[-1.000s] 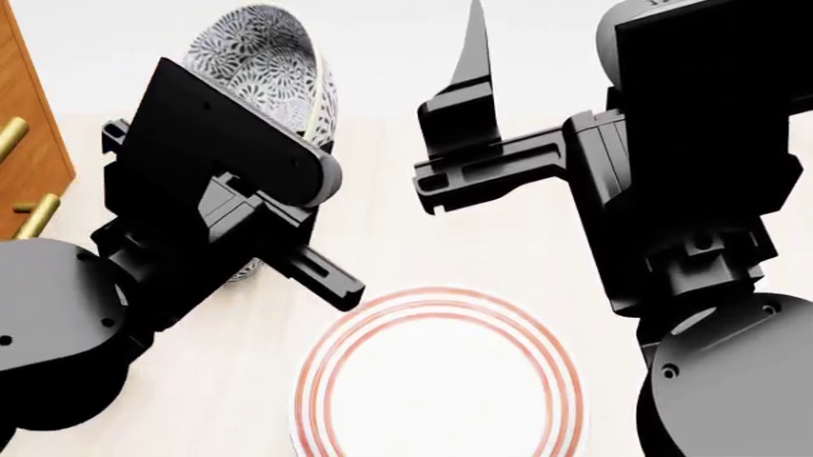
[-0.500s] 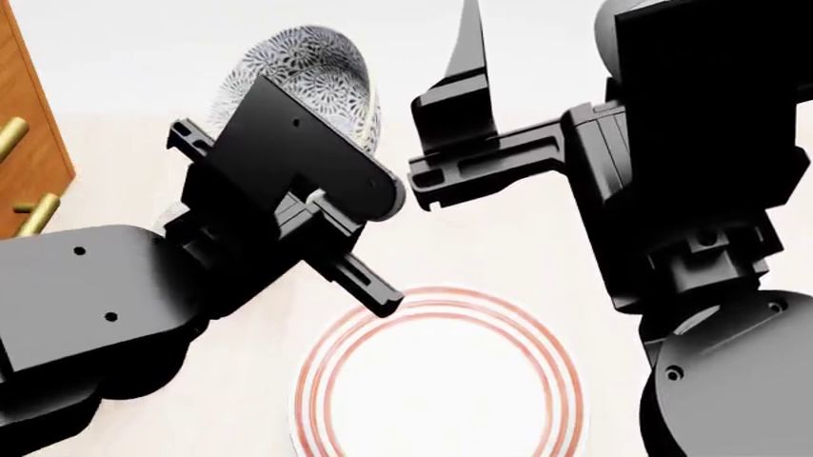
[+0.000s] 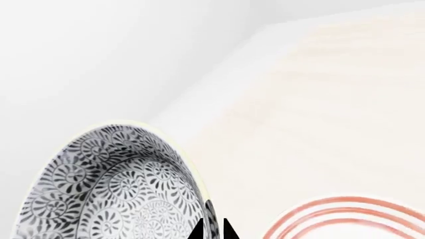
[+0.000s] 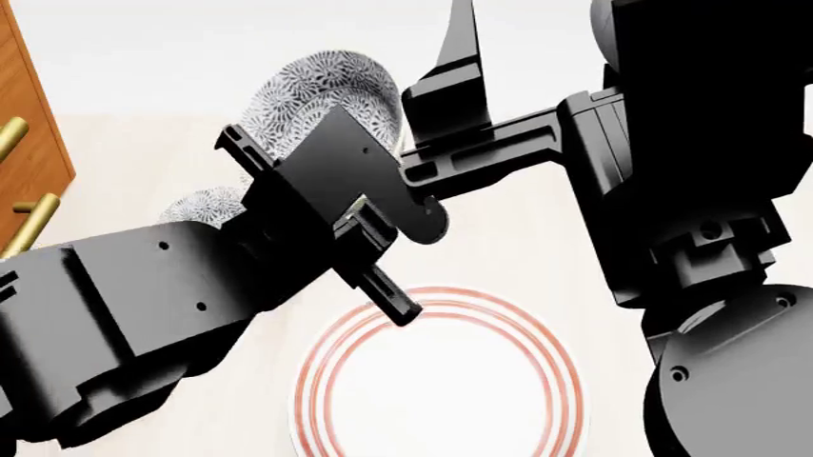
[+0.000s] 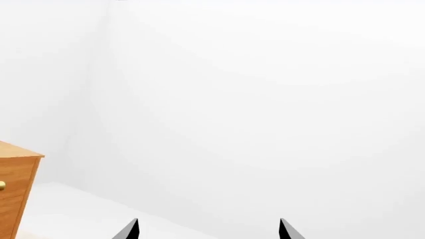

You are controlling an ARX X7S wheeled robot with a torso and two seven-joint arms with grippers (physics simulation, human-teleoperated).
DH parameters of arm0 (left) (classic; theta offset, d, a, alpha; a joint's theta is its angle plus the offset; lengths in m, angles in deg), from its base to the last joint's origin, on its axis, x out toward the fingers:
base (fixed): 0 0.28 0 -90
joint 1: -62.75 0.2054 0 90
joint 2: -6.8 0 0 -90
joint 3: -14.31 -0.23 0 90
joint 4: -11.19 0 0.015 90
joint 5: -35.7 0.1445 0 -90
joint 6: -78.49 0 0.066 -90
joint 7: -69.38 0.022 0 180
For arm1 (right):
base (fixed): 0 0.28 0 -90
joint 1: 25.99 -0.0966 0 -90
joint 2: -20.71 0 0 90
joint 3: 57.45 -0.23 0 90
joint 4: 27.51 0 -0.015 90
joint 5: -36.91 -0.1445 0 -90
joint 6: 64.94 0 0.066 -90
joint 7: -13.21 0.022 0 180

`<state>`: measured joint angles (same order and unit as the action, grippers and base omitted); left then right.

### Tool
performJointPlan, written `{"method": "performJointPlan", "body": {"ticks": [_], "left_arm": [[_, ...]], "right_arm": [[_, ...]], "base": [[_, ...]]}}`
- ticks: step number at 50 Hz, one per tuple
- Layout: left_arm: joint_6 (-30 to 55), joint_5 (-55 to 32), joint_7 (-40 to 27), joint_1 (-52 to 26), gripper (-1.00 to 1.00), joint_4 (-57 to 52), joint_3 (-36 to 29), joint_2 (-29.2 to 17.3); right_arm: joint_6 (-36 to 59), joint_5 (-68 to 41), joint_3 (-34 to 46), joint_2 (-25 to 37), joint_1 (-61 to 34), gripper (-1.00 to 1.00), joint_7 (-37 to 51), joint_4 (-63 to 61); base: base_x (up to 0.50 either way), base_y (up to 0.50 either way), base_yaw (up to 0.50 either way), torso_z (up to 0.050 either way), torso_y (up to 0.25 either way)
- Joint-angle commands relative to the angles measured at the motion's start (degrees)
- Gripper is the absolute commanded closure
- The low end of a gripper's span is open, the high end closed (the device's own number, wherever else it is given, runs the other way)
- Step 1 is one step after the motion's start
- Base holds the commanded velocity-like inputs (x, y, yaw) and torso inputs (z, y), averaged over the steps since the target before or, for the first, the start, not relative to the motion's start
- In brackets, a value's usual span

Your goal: Put the bowl at the front on the plate.

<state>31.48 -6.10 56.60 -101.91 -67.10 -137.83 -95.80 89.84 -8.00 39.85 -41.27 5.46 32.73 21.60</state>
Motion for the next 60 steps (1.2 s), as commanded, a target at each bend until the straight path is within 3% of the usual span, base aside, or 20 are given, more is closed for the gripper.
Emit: {"method": "performJointPlan", "body": {"ticks": [1,31,39,60], "left_arm": [[-2.4,3.9,3.3,-1.2,1.0,6.6,-2.9,3.0],[-12.1,8.0,18.8,-4.1,1.0,27.1,-8.9,11.0],[-14.0,3.0,23.3,-5.3,1.0,32.3,-11.5,12.6],[-15.4,-7.0,19.8,-7.6,1.0,31.7,-25.9,12.6]], "right_arm": [[-0.3,-0.2,0.2,0.2,-0.2,-1.0,0.0,-0.2],[0.1,-1.6,-0.2,0.6,-0.3,-1.0,1.4,-1.0],[0.2,-2.0,-0.5,0.9,0.1,-1.0,1.9,-1.4],[0.3,-2.8,-1.1,1.5,0.6,-1.0,2.8,-2.1]], "base": [[0.0,0.0,0.0,0.0,0.0],[0.0,0.0,0.0,0.0,0.0],[0.0,0.0,0.0,0.0,0.0],[0.0,0.0,0.0,0.0,0.0]]}}
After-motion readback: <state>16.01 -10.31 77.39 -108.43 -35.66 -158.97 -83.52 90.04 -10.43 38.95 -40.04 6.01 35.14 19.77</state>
